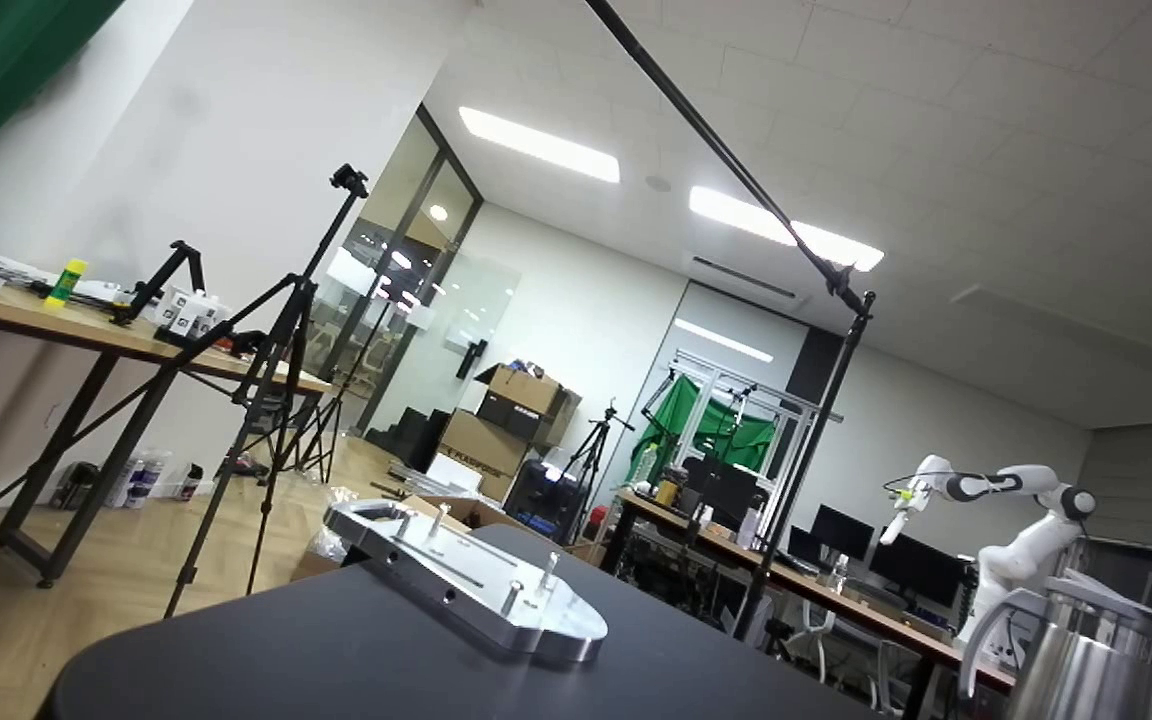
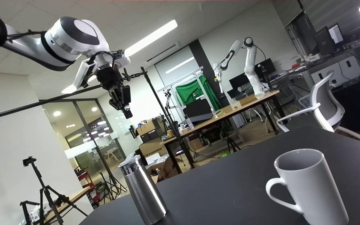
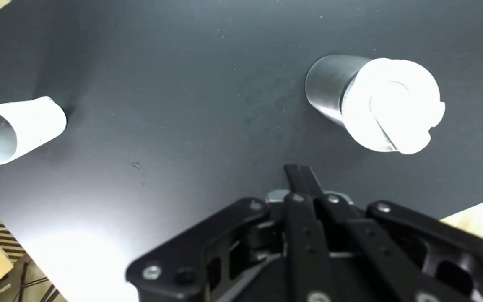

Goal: Close the flask

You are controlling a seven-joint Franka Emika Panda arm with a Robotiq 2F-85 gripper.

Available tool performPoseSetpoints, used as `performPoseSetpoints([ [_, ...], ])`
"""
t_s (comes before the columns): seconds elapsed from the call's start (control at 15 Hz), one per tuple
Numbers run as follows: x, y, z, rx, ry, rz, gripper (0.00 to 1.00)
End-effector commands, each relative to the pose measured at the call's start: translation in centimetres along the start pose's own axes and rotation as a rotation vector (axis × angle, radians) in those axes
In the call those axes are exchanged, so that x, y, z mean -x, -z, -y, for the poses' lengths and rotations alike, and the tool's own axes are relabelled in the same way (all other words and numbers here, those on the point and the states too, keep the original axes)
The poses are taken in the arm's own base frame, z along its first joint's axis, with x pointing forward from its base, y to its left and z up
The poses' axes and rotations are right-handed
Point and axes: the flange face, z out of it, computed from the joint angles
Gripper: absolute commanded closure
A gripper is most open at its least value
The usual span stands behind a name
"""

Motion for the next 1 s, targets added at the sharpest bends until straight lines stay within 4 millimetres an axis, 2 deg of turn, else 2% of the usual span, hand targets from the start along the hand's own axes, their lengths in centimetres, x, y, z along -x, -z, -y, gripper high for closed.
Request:
performPoseSetpoints([
  [0.0,-1.0,-0.8,1.4,-0.017,-0.002,-0.008,1.00],
  [0.27,-1.6,-3.4,5.1,-0.033,0.041,-0.023,1.00],
  [0.6,-1.1,-7.4,9.7,-0.033,0.111,-0.004,1.00],
  [0.93,-0.7,-9.2,12.1,-0.027,0.160,-0.009,1.00],
])
